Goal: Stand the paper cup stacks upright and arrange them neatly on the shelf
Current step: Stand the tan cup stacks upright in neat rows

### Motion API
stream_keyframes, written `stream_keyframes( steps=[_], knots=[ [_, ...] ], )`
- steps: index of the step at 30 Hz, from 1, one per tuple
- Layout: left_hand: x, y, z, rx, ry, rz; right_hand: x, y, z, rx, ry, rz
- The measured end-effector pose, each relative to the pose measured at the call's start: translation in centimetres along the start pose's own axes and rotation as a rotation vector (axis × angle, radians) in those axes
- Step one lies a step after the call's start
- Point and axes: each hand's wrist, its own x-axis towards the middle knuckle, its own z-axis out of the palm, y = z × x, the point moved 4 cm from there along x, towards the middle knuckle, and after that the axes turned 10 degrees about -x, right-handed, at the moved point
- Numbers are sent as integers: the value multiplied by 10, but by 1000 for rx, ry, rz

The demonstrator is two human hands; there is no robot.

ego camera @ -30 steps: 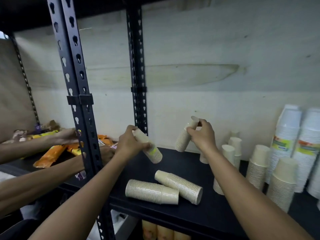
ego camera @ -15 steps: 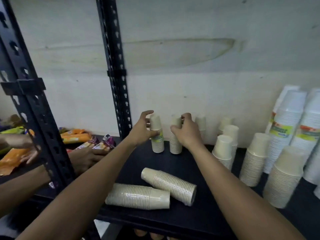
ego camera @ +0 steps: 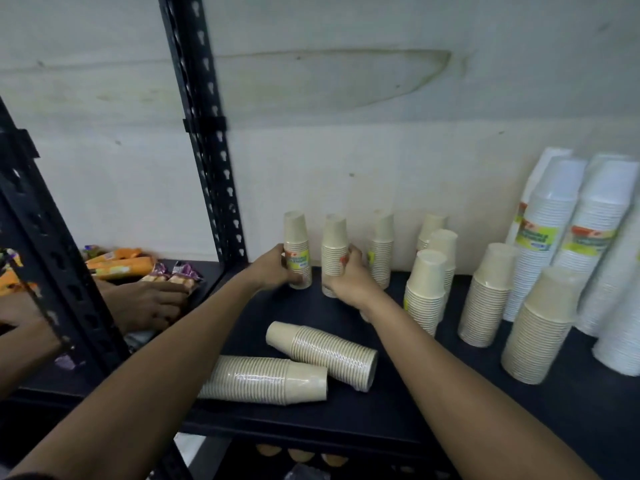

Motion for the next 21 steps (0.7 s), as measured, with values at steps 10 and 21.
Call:
stream_keyframes(
  steps=[10, 21],
  knots=[
    [1, -10, 4, -33, 39, -50, 9, 16, 8, -189, 160, 40],
    [5, -18, 6, -19, 66, -25, 9, 18, 9, -158, 165, -27]
  ],
)
